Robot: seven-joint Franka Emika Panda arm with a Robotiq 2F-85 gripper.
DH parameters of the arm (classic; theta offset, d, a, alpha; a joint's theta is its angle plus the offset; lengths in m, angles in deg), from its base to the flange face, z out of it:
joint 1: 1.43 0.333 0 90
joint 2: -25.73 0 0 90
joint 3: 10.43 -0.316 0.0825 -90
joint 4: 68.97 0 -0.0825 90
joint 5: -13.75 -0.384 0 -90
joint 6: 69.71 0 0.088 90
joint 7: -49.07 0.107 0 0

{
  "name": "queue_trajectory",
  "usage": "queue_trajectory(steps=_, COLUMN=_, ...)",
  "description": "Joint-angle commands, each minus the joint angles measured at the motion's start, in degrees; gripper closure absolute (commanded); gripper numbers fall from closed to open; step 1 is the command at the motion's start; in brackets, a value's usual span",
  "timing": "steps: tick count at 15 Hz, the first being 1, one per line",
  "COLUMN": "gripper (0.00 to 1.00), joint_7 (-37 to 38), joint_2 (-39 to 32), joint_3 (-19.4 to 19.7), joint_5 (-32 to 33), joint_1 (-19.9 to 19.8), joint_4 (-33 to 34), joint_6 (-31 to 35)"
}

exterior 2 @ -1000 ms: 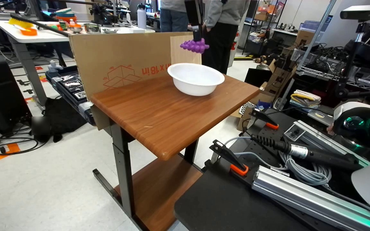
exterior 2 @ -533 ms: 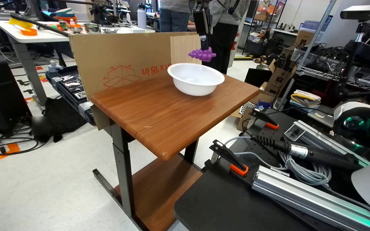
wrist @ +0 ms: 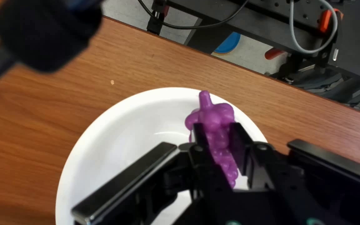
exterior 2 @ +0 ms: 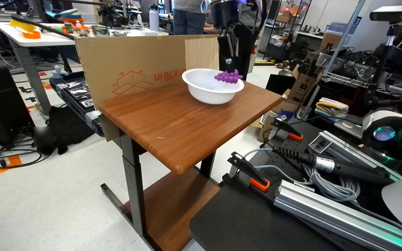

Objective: Put the purple thing in the bowl

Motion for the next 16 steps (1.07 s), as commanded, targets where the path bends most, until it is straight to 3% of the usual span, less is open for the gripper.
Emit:
queue_trajectory(steps=1, gripper=0.94, joint_7=-1.7, joint_2=-2.2, joint_3=0.3, joint_5=-1.7, joint_1=-1.5, joint_4=1.4, joint_6=-0.7)
queue_trajectory(steps=8, gripper=0.94, joint_7=-1.1, joint_2=-4.4, joint_3=0.2, joint_5=-1.4, joint_1=-1.5, joint_4=4.4, joint_6=-2.0)
queue_trajectory(steps=16, gripper=0.94, joint_7=0.1, joint_2=-8.9, joint_3=-0.5, joint_5=-0.5, joint_1=0.5, joint_4=14.7, joint_6=-4.4)
